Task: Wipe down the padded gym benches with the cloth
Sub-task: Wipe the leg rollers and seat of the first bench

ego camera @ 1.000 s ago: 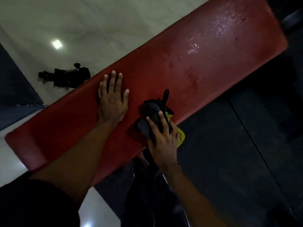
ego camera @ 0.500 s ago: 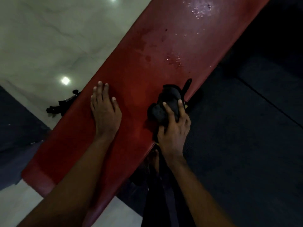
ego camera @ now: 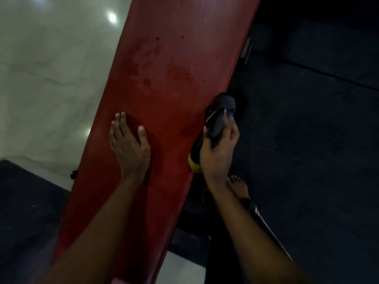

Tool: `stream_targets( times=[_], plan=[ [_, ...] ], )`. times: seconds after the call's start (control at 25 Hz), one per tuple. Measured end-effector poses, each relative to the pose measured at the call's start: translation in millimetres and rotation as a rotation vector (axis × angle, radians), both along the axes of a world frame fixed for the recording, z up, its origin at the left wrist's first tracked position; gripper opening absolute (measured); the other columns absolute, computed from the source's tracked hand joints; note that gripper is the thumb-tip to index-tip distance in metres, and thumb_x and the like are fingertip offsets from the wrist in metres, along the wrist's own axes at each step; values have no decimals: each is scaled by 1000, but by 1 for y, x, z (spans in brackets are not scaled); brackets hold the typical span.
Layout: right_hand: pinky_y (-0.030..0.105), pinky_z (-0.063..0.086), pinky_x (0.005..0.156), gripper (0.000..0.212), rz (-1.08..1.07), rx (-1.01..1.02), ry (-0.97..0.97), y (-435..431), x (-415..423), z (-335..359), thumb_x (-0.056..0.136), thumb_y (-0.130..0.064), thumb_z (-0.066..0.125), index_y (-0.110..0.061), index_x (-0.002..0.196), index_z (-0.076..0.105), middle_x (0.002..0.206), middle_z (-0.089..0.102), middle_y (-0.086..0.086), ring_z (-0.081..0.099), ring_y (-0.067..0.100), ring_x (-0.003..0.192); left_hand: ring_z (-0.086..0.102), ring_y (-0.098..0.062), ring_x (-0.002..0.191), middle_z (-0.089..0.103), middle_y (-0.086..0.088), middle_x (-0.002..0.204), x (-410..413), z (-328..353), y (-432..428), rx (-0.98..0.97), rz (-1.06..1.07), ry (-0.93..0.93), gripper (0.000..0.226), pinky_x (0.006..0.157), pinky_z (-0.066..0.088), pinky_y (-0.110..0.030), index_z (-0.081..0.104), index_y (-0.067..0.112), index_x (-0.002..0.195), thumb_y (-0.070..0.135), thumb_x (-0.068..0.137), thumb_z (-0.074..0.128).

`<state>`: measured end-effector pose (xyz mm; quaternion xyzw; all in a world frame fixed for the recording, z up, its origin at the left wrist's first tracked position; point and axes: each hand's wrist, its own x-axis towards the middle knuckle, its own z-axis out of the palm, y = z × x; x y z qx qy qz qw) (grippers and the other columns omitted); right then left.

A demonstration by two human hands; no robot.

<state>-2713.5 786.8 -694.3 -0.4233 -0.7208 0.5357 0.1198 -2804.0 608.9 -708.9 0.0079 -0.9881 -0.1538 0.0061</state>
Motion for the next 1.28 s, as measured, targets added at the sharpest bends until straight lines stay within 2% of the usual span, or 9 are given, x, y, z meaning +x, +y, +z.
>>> stream_targets(
  times=[0.12,0.28,0.36,0.52,0.6,0.72,0.92,1.08,1.28],
  plan=[
    [0,32,101,75,106,-93,-26,-33,49,4,98,-16,64,-50,151,24,163,22,1,30,10,147,30,-31,145,35,-14,157,-1,6,2,11,9,10,59,120,17,-40,33,8,153,39,103,40],
    [-6,19,103,65,20,-121,-75,-35,38,8,99,-24,64,-25,155,32,159,30,8,33,15,145,32,-32,143,36,-14,156,1,6,6,-20,22,37,57,119,20,-43,34,8,152,37,103,41],
    [-4,21,102,65,-43,-92,-69,-10,4,3,99,-34,63,-13,155,36,156,35,10,38,18,141,32,-30,144,36,-12,157,2,4,6,-41,31,34,57,119,21,-44,33,10,152,39,103,39],
    [17,36,107,66,-57,-7,-67,23,-29,-7,100,-40,62,-12,154,37,155,36,9,43,21,139,36,-31,140,41,-13,153,1,3,6,-46,45,33,56,117,22,-43,36,11,151,40,103,41],
    [24,39,111,65,45,34,-36,11,-7,-6,99,-31,64,-20,156,34,158,30,7,38,20,144,39,-31,137,44,-14,149,-6,8,1,-16,23,30,55,116,24,-44,38,10,149,39,102,44],
    [44,47,111,72,171,25,-26,-6,23,-6,95,-16,64,-31,157,31,160,24,3,35,23,146,36,-29,141,40,-14,151,-27,12,-17,-19,-3,34,57,118,23,-42,34,10,151,39,103,43],
    [48,45,111,64,19,168,-9,37,-38,-16,94,-29,68,-14,151,42,149,39,15,44,28,138,32,-31,145,35,-17,156,-52,0,-34,-15,42,53,63,121,20,-39,29,6,154,45,105,34],
    [46,42,107,68,369,392,-107,35,-16,7,85,-18,69,-29,149,48,158,32,8,42,34,130,35,-31,144,38,-17,155,-46,-4,-34,-51,60,82,63,121,23,-41,31,5,153,46,106,32],
    [51,47,93,64,695,647,-191,58,-52,20,82,-26,71,-27,143,54,152,39,7,46,40,116,38,-31,142,41,-16,154,-45,-6,-33,-54,93,107,60,120,24,-42,34,7,153,43,105,38]
  ],
)
